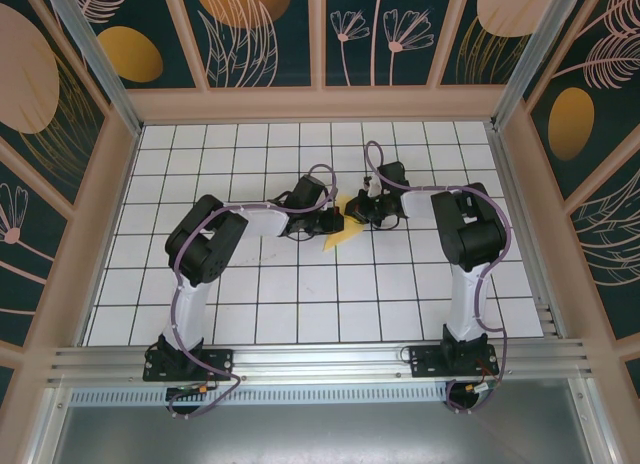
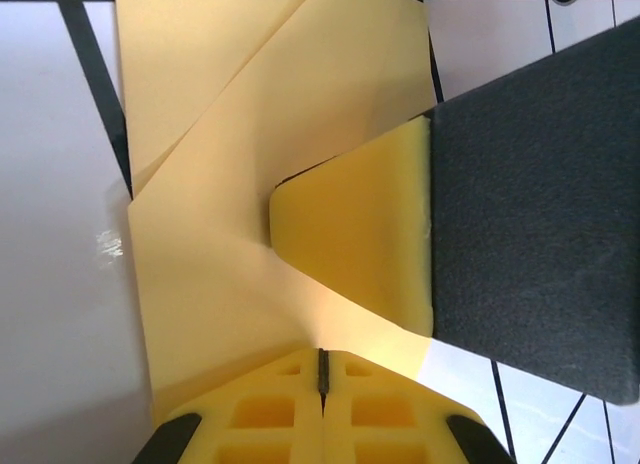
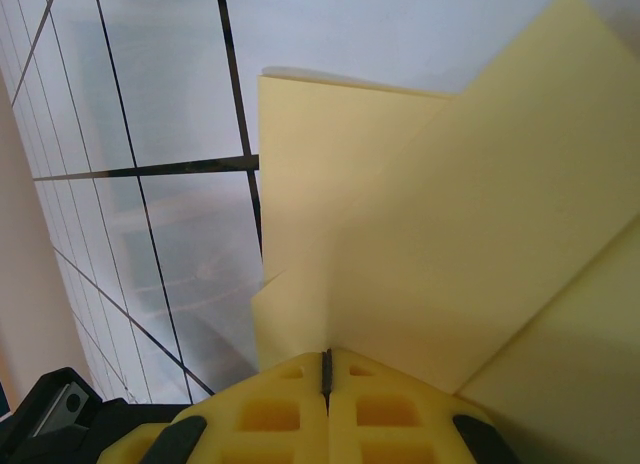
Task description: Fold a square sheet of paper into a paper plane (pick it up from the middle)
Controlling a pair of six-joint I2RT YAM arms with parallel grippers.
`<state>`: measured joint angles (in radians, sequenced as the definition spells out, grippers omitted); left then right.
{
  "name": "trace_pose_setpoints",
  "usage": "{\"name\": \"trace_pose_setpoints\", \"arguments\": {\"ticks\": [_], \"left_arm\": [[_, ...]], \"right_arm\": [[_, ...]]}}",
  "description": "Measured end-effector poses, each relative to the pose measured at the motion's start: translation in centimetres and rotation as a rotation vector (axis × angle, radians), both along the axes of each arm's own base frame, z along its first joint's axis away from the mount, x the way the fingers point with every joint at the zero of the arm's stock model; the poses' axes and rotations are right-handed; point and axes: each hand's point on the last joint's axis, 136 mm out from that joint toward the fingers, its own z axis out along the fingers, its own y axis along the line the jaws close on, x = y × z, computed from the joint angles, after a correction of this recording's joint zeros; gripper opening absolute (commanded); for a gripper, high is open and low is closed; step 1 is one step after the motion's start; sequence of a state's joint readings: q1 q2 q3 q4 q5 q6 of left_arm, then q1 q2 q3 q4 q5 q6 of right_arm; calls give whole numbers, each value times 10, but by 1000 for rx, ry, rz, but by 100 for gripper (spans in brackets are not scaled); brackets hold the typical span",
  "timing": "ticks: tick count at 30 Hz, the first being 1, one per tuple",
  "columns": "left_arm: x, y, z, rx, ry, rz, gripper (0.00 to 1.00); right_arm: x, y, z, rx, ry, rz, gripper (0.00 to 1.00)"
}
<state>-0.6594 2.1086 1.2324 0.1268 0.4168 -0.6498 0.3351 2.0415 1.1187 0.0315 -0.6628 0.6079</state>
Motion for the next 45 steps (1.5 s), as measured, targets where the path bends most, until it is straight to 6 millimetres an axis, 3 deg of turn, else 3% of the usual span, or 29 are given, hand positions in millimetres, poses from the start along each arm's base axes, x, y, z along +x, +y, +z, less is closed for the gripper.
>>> {"name": "trace_pose_setpoints", "arguments": {"ticks": [5,21,31,34,37,45], "left_arm": [[-6,3,-1,-6,-33,-49,0],[-65,40,-3,-5,-27,-112,0],[-86,55,0,33,23,-122,1],[-82,54,13,19,11,-97,5],[-63,53,31,13,-37,-17,9],[-4,50,65,-7,-145,204,27]], "right_arm": [[0,0,0,-1,8,1,4],[0,0,-1,-5,10,4,4],[2,0,2,-13,19,3,9],[9,-3,5,-40,17,-19,17],[16,-8,11,-61,3,-52,27],[31,-29,62,-121,-106,-190,37]]}}
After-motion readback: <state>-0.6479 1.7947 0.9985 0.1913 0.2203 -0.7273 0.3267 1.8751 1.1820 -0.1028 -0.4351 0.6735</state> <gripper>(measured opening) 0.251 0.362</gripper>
